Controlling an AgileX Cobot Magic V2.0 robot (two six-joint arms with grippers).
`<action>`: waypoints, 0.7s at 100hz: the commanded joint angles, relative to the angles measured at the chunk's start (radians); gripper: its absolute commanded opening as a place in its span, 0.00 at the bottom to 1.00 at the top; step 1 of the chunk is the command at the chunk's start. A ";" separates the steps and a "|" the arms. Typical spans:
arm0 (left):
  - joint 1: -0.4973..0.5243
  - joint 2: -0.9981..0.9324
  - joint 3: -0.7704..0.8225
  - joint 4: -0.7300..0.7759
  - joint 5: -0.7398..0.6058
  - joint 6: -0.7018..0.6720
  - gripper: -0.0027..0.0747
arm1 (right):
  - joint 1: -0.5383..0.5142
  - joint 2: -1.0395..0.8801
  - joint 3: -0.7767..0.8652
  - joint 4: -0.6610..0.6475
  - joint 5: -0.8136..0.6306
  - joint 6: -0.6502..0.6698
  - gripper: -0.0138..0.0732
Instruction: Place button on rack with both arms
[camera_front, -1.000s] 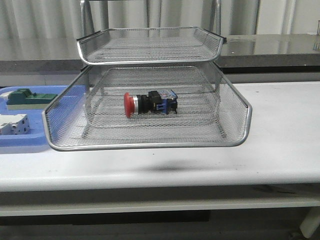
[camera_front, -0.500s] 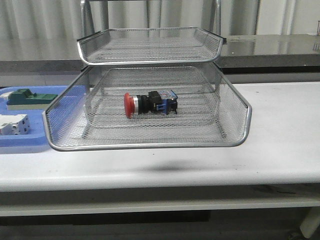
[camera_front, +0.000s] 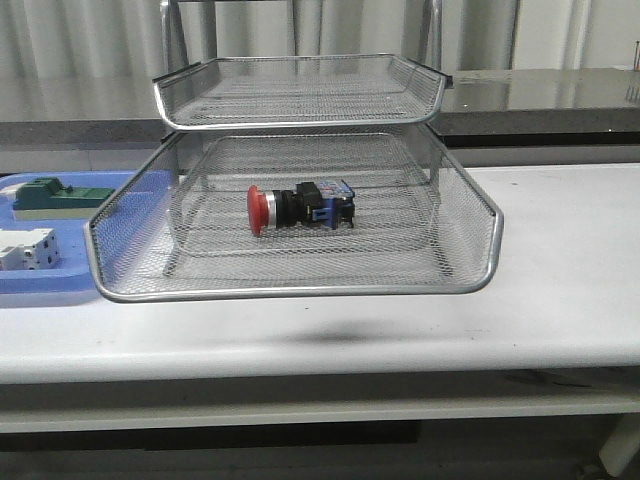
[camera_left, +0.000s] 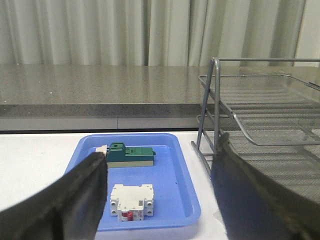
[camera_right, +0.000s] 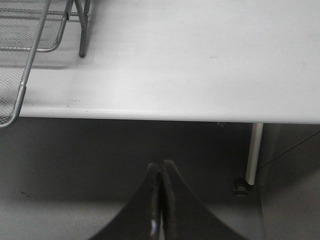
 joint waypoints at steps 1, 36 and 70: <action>0.004 0.009 -0.028 -0.017 -0.091 -0.011 0.56 | -0.006 0.002 -0.033 -0.024 -0.055 -0.005 0.08; 0.004 0.009 -0.028 -0.017 -0.125 -0.011 0.03 | -0.006 0.002 -0.033 -0.024 -0.055 -0.005 0.08; 0.004 0.009 -0.028 -0.015 -0.125 -0.011 0.01 | -0.006 0.002 -0.033 -0.023 -0.067 -0.005 0.08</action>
